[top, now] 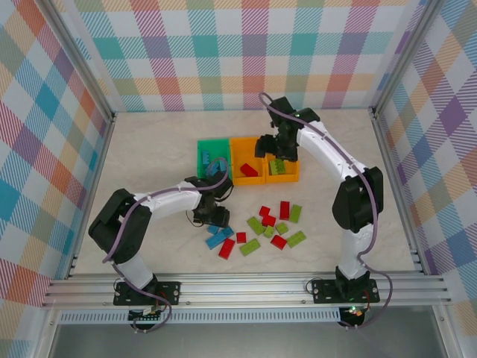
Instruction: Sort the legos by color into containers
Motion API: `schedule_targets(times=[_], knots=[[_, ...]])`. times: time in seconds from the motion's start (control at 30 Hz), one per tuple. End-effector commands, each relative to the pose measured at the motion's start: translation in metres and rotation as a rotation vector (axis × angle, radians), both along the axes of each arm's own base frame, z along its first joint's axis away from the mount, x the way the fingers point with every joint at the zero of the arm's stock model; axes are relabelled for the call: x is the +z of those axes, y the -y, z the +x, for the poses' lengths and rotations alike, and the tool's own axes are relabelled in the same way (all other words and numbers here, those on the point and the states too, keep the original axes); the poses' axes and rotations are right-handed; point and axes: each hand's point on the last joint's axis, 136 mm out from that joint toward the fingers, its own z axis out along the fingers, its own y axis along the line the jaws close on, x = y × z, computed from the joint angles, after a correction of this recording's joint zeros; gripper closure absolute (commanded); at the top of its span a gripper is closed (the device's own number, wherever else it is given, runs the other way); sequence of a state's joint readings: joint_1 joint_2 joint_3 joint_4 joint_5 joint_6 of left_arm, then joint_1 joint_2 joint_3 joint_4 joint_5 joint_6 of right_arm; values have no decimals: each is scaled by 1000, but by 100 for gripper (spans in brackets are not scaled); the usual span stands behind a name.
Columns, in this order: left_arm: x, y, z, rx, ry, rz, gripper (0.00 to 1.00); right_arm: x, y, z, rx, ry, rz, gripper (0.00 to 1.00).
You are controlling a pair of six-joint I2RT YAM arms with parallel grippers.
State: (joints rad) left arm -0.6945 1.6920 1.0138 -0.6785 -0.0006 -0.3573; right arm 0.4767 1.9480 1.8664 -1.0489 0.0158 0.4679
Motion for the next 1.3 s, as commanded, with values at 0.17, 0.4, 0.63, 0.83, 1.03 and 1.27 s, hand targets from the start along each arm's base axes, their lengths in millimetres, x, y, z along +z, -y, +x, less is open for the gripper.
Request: schedule_targets(times=[0.17, 0.4, 0.63, 0.83, 1.03, 1.27], knots=[[-3, 1, 7, 25, 8, 47, 65, 17, 12, -15, -21, 44, -1, 19], [14, 0, 25, 92, 66, 29, 81, -7, 25, -43, 31, 19, -48, 20], [78, -11, 77, 201, 217, -40, 81, -42, 16, -100, 173, -24, -85, 21], [113, -19, 138, 287, 283, -115, 81, -59, 15, -129, 27, -145, -26, 23], [113, -22, 191, 358, 288, -142, 81, -74, -2, -155, -29, -258, 19, 26], [98, -16, 225, 389, 272, -129, 80, -96, -10, -166, -17, -340, -53, 29]])
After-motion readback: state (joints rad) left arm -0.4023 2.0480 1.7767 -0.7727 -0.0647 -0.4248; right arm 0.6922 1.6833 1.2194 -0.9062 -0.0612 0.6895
